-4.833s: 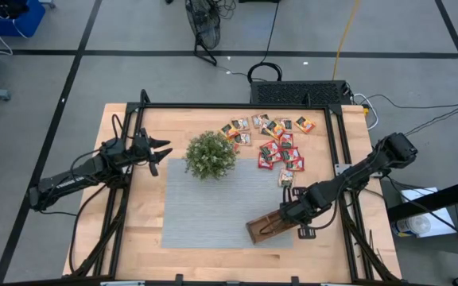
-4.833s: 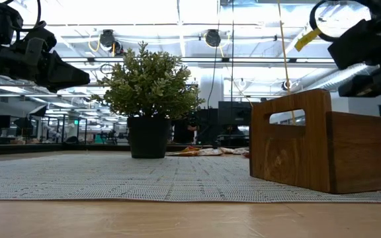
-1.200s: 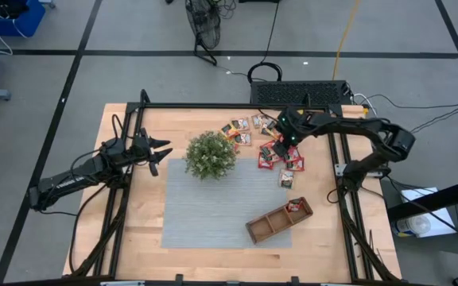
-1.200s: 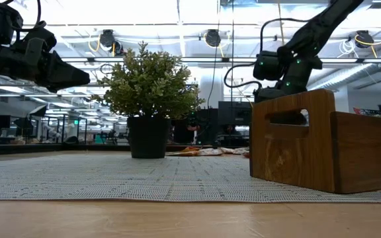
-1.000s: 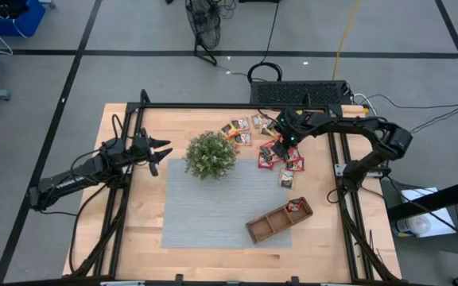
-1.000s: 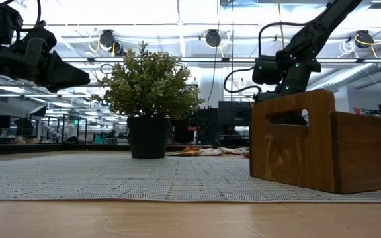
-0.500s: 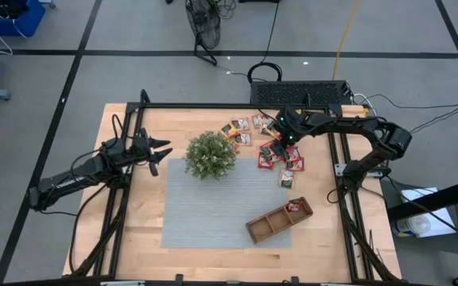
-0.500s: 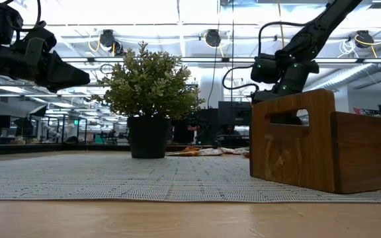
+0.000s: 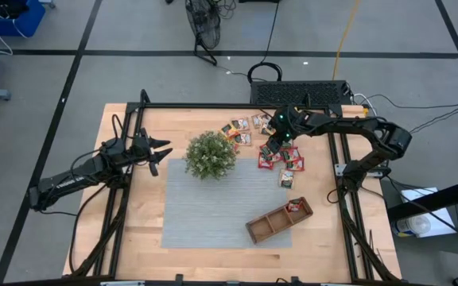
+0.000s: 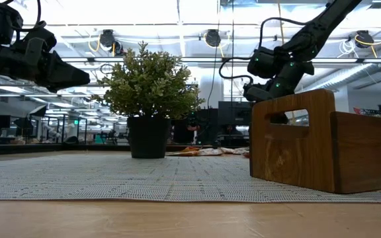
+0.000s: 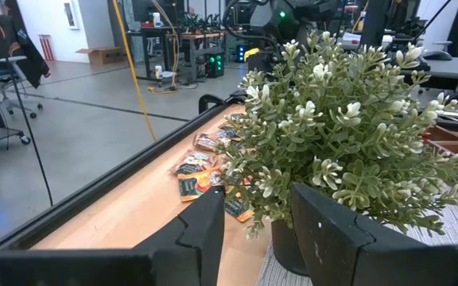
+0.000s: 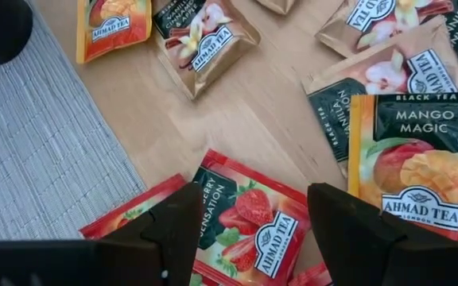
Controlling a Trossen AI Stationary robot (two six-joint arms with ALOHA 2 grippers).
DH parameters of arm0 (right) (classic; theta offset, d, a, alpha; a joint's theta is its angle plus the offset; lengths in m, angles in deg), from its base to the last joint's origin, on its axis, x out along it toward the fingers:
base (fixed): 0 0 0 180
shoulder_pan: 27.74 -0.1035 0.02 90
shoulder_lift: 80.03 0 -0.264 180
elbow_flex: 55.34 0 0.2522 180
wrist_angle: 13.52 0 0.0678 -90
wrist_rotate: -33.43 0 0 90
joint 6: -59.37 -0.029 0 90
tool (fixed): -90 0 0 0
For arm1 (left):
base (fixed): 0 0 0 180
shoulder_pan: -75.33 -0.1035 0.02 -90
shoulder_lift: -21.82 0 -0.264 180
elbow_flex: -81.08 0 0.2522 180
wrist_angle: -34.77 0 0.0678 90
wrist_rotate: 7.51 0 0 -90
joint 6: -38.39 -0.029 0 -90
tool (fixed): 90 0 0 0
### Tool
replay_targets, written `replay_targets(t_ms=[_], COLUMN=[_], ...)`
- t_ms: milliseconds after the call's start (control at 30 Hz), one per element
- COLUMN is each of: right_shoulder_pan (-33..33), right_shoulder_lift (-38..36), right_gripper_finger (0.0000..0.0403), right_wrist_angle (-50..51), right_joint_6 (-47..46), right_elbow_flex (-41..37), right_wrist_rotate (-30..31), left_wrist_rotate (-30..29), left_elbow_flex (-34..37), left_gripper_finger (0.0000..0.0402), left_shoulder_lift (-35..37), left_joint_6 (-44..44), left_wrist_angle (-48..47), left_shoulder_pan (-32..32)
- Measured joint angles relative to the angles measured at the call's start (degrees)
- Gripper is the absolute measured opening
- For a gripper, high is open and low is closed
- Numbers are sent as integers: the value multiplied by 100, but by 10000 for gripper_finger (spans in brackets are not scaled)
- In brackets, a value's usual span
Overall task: Pick & Place Tea
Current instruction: Put the strawberry tea sachet into the brown organizer
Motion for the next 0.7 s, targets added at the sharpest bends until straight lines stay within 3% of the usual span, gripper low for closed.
replay_targets(t_ms=[200, 500, 700], right_shoulder_pan=[-153, -415, -411], right_shoulder_lift=[71, 627, 747], right_gripper_finger=[200, 178, 149], right_wrist_angle=[-4, -16, -3], right_joint_6=[-70, 140, 141], right_elbow_flex=[0, 0, 0], right_wrist_rotate=[87, 728, 747], left_wrist_rotate=[0, 1, 2], left_elbow_flex=[-1, 0, -2], left_gripper_finger=[147, 147, 148], left_shoulder_lift=[-1, -1, 0], left_joint_6=[0, 0, 0], left_wrist_angle=[1, 1, 0], left_shoulder_pan=[1, 0, 2])
